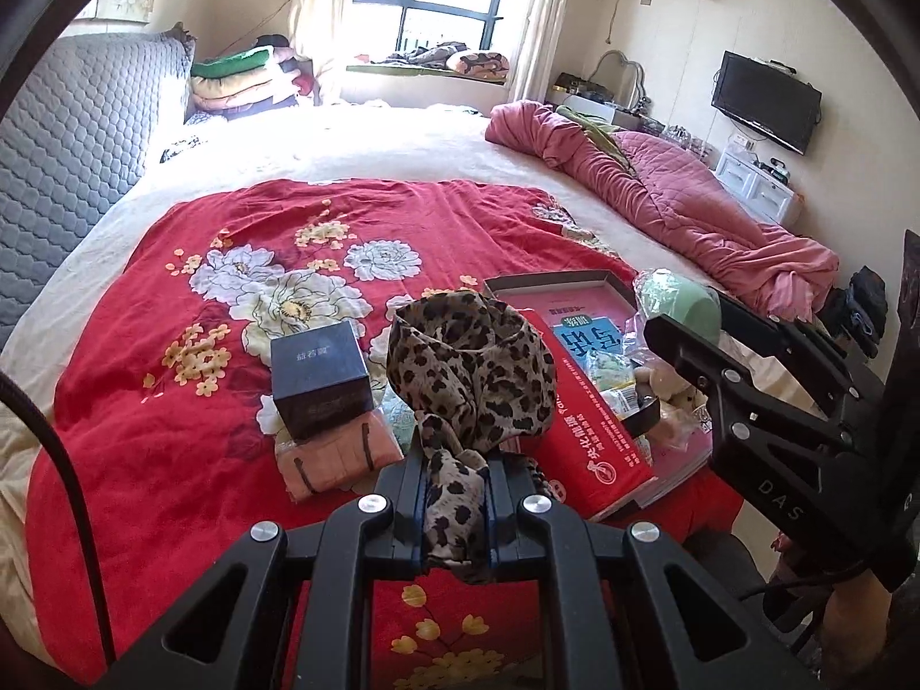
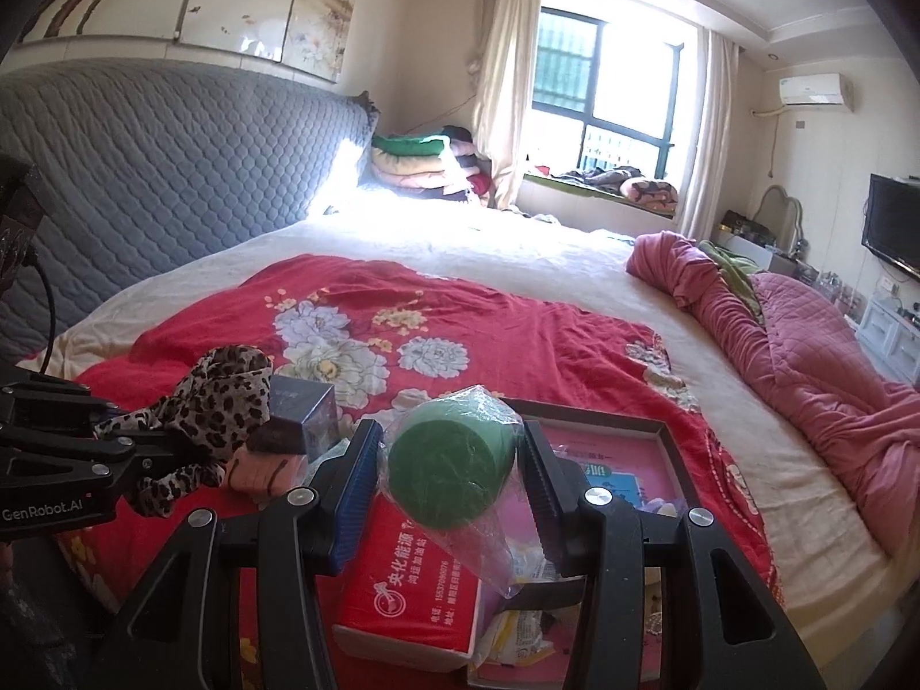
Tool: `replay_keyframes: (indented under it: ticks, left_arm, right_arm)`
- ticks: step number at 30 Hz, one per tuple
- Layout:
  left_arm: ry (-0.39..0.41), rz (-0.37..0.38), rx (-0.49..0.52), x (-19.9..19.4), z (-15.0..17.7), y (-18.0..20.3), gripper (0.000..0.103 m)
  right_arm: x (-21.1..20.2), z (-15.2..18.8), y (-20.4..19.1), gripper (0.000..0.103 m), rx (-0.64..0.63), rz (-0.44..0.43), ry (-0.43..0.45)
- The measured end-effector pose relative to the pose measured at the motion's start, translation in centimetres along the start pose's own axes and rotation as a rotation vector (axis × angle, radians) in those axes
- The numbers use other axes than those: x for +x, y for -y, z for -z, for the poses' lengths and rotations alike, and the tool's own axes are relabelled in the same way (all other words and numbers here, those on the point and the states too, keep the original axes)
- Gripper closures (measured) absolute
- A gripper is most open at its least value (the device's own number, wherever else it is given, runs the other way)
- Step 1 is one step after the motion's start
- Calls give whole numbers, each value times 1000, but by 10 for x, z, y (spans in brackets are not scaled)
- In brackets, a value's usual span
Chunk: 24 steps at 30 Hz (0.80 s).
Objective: Organize soft objects
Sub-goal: 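Carry the leopard cloth in the left tool and green ball in the right tool over the tray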
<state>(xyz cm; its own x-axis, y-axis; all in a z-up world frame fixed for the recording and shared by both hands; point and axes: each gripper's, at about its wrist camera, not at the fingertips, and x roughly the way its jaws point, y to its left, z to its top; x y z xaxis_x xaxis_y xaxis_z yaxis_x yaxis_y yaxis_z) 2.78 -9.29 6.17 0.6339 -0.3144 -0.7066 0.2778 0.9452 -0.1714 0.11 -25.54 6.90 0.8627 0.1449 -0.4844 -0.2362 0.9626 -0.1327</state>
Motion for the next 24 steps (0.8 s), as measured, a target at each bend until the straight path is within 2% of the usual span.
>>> replay_keyframes:
  ticks: [17, 24]
  left_arm:
    - [36, 46, 83, 2, -33, 52, 89]
    - [25, 67, 123, 13, -41, 76, 89]
  right_arm:
    - [-21, 3, 44, 53, 108, 75, 40]
    - [-26, 8, 65, 53, 151, 107, 47]
